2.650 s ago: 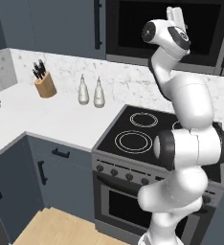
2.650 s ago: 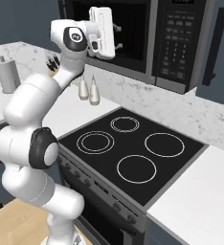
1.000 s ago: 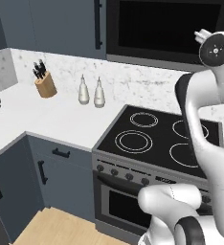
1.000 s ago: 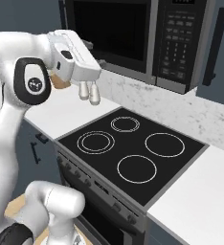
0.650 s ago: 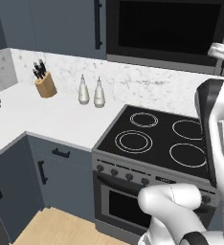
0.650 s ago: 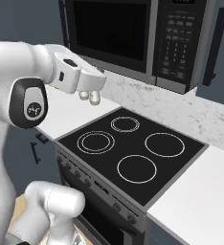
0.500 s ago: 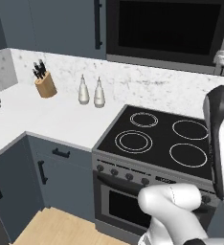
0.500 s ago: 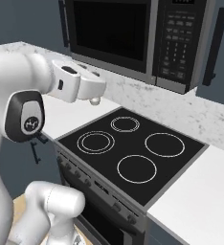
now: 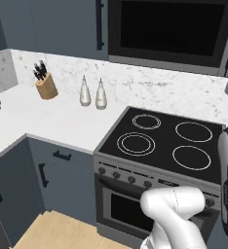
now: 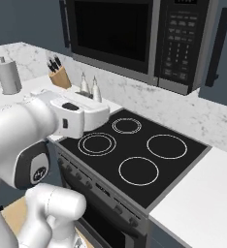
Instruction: Pick the lime from the sink and place it in the bowl. Then pick the bowl and place it in the microwave. Then close the microwave door and press the start button.
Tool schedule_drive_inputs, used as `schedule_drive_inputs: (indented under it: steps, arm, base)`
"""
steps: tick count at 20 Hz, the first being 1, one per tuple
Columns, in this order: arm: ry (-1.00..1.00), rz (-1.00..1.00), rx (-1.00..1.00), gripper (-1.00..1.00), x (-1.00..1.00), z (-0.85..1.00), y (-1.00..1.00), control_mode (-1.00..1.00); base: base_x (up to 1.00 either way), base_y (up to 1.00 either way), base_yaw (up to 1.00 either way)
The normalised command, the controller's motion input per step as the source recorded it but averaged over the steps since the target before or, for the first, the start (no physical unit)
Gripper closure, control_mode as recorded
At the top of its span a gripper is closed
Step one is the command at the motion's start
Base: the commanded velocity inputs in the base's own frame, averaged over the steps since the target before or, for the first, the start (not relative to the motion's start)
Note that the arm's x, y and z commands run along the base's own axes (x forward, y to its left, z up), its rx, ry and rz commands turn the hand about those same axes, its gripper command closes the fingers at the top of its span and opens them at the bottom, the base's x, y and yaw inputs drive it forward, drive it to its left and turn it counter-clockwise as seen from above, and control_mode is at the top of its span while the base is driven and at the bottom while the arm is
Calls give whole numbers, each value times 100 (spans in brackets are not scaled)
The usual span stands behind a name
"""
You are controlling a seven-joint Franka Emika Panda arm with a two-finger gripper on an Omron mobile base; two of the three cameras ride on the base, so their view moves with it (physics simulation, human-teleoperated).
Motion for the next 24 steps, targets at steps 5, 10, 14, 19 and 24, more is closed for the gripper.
schedule_drive_inputs:
  steps: [5, 10, 14, 19, 24]
  arm:
    - [-2, 5, 0, 100, 16, -15, 0, -100]
    - [2, 8, 0, 100, 55, -14, -2, -100]
    - [0, 9, 0, 100, 47, -5, -1, -100]
    - [-1, 1, 3, 100, 22, 0, -41, -100]
    - [0, -3, 2, 100, 6, 0, -38, -100]
  base:
    - [0, 0, 0]
    - [0, 0, 0]
    - [0, 0, 0]
    - [0, 0, 0]
    - [0, 0, 0]
